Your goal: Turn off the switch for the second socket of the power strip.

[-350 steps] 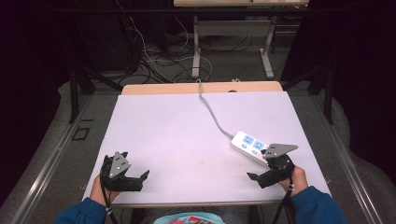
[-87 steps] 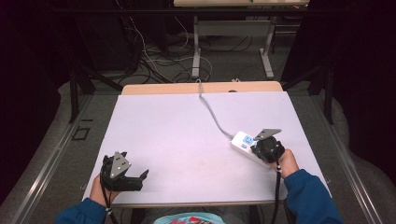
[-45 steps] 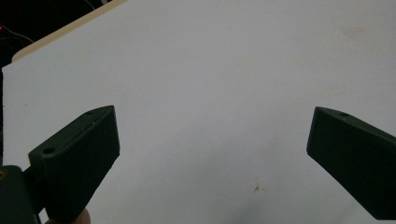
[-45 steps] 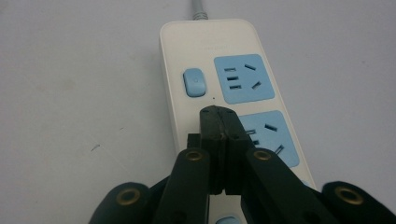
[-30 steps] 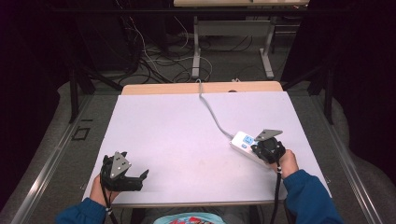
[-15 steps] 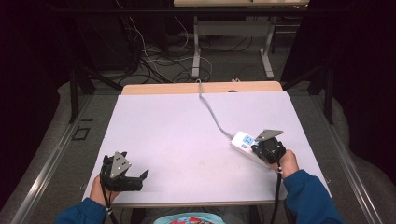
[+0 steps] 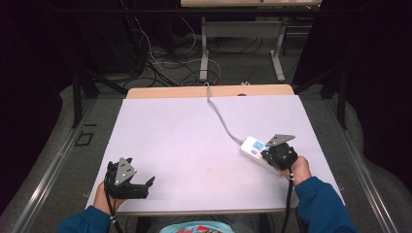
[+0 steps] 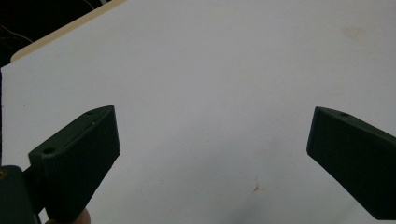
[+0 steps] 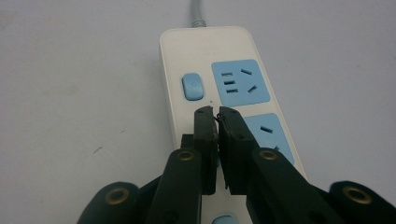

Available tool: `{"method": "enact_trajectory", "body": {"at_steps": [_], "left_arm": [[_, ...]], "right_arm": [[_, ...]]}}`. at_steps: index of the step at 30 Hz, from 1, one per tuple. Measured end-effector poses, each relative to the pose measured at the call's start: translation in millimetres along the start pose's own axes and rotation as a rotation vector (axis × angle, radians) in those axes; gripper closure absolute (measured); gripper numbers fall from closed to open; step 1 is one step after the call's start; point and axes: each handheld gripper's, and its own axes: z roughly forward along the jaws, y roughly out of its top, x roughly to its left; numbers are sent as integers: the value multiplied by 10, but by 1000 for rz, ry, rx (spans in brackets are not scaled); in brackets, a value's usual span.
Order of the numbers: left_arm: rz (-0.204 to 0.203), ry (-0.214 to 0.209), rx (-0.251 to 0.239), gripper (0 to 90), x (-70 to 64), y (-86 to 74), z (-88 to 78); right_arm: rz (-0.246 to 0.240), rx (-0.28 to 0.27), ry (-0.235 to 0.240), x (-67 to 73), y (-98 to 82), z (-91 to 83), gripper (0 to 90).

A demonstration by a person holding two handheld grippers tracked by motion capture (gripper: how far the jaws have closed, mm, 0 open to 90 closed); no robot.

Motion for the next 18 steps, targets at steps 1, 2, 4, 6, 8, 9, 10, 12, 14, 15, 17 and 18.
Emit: {"method": "enact_trajectory", "body": {"at_steps": [1, 2, 4, 6, 8, 9, 10, 12, 14, 15, 17, 18], "left_arm": [[0, 0, 0, 23, 0, 0, 0], [-4, -3, -1, 23, -2, -1, 1], [-9, -6, -1, 23, -5, -1, 3], [-9, -6, -1, 23, -6, -2, 3], [-11, -7, -3, 23, -8, -2, 5], [-10, -7, -2, 23, -7, -2, 4], [-10, -7, -1, 23, -7, -2, 4], [-11, -8, -2, 23, -7, -2, 4], [-10, -8, -1, 23, -7, -2, 4], [-10, -8, -2, 23, -7, -2, 4], [-10, -8, -2, 23, -7, -2, 4], [-10, -8, -2, 23, -7, -2, 4]], "right_arm": [[2, -2, 2, -2, 0, 0, 865], [10, -7, -4, 2, 3, -8, 864], [5, -7, -3, -3, 4, -15, 864], [11, -11, -1, 0, 8, -22, 862], [3, -21, -3, -7, 14, -36, 861], [9, -25, -1, -1, 17, -39, 860], [-7, -32, -3, -11, 22, -43, 859], [8, -31, -1, -5, 32, -66, 858], [8, -44, -10, -5, 38, -78, 857], [17, -52, -16, 0, 43, -88, 856], [7, -66, -12, -3, 52, -107, 856], [11, -72, -22, 7, 57, -122, 856]]}}
